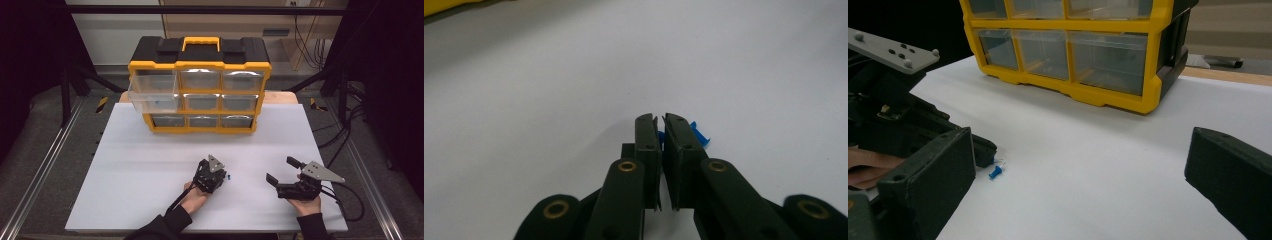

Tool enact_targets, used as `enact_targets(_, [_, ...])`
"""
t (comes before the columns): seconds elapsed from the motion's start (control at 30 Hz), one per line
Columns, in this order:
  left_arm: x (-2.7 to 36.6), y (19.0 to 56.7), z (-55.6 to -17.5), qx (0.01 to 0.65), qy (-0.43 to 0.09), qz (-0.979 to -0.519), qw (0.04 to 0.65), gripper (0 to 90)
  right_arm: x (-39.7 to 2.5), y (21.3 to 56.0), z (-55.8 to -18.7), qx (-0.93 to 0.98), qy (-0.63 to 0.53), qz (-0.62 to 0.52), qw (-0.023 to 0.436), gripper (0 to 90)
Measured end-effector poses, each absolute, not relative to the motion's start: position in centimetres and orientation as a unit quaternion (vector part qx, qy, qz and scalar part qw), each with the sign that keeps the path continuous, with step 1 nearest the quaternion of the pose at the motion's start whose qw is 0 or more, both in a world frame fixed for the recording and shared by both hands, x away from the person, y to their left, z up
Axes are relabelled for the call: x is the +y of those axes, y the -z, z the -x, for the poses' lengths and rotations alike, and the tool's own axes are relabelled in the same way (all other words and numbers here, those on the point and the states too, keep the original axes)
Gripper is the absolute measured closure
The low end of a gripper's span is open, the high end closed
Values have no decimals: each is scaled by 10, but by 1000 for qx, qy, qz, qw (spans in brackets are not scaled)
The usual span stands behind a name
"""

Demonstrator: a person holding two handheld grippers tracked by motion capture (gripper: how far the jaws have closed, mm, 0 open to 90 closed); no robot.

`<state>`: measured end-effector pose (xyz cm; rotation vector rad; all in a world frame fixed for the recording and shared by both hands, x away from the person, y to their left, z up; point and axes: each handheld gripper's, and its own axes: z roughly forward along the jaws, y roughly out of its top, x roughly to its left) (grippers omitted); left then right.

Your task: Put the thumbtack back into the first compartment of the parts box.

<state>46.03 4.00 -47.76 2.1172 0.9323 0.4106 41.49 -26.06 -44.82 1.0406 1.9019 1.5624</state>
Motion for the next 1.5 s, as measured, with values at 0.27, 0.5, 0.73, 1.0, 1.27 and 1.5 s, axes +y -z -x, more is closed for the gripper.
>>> enact_targets(0.27, [56,458,-455,364,-163,-819,413,847,-260,449,-415,693,-569,-377,233,6])
enact_targets(0.5, [77,433,-450,365,-172,-802,441,847,-260,448,-415,689,-572,-382,231,6])
enact_targets(0.73, [99,401,-445,357,-185,-787,468,846,-260,449,-416,693,-568,-378,232,6])
enact_targets(1.0, [129,353,-440,347,-215,-761,504,846,-260,450,-416,696,-565,-374,237,6])
enact_targets(1.27, [152,313,-438,346,-242,-742,521,846,-260,449,-415,692,-569,-380,232,6])
enact_targets(1.5, [168,278,-439,341,-265,-733,526,846,-260,449,-416,695,-565,-378,235,6])
